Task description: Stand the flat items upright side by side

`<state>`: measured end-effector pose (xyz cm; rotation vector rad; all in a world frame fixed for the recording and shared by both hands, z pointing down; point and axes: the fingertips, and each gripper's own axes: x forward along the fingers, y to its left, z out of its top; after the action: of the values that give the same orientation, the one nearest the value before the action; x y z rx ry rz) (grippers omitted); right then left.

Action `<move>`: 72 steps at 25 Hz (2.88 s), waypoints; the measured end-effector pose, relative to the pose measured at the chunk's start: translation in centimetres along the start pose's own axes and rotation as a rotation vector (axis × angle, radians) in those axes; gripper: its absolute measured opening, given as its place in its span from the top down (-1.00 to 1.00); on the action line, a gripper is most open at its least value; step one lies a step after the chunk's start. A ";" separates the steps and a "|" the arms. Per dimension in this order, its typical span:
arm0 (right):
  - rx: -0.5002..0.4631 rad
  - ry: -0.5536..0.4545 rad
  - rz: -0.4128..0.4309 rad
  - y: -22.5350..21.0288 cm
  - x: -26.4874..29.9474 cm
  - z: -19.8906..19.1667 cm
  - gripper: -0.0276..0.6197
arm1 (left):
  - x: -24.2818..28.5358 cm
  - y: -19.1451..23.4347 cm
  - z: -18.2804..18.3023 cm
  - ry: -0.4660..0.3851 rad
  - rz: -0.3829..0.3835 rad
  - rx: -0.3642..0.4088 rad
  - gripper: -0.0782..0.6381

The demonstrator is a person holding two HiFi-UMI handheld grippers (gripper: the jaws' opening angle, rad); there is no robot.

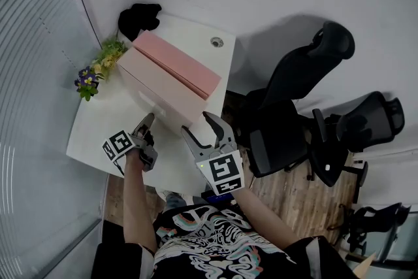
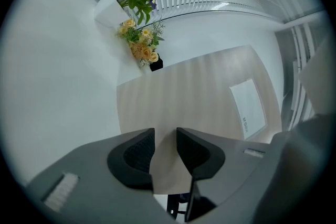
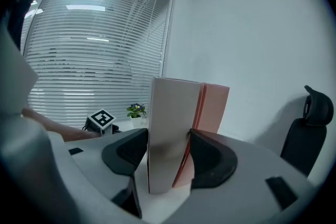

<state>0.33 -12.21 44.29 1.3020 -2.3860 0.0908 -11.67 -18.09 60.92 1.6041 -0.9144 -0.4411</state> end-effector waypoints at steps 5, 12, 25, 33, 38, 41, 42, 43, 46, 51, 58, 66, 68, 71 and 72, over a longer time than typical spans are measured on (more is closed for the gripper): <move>-0.011 0.001 -0.034 -0.5 -0.1 0.1 0.24 | 0.2 -0.1 -0.2 0.006 -0.002 0.001 0.46; 0.005 -0.011 -0.024 -0.5 0.2 -0.2 0.24 | 0.4 0.1 -0.2 0.012 -0.005 0.005 0.46; 0.180 -0.067 -0.145 -1.7 -2.2 -0.9 0.32 | -2.8 -5.6 0.4 -0.015 -0.005 0.378 0.38; 0.351 -0.158 -0.122 -1.8 -5.1 -1.0 0.86 | -6.9 -12.3 -0.4 -0.097 0.030 0.709 0.59; 0.376 -0.185 -0.061 -1.8 -6.6 -0.8 0.91 | -8.8 -16.4 -1.4 -0.178 0.088 0.868 0.76; 0.373 -0.201 -0.030 -1.7 -7.8 -0.7 0.91 | -9.6 -18.2 -2.2 -0.209 0.106 0.891 0.78; 0.384 -0.211 -0.023 -1.9 -8.3 -0.6 0.91 | -9.9 -18.8 -2.5 -0.220 0.112 0.896 0.78; 0.398 -0.223 -0.014 -2.0 -8.8 -0.5 0.91 | -10.3 -19.3 -2.9 -0.230 0.118 0.900 0.78; 0.404 -0.234 0.004 -2.3 -10.4 -0.8 0.91 | -11.3 -20.6 -4.2 -0.250 0.135 0.910 0.78; 0.396 -0.239 0.000 -3.1 -13.2 -1.8 0.91 | -12.5 -22.3 -6.5 -0.295 0.155 0.935 0.78; 0.412 -0.289 -0.003 -3.9 -16.3 -3.2 0.91 | -13.0 -23.4 -10.0 -0.320 0.122 0.941 0.78; 0.397 -0.270 -0.050 -5.0 -18.3 -3.6 0.91 | -12.9 -24.2 -11.1 -0.335 0.129 0.956 0.78; 0.394 -0.264 -0.058 -5.3 -18.6 -3.9 0.91 | -12.7 -23.9 -11.4 -0.323 0.140 0.950 0.78; 0.395 -0.255 -0.062 -5.4 -18.6 -4.4 0.91 | -12.5 -23.3 -11.8 -0.299 0.139 0.932 0.78; 0.398 -0.254 -0.060 -5.4 -18.6 -4.5 0.91 | -12.5 -23.2 -11.9 -0.294 0.136 0.927 0.78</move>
<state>15.04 0.60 40.36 1.6476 -2.6309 0.4244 -3.54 -0.54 39.43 2.3158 -1.5857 -0.1456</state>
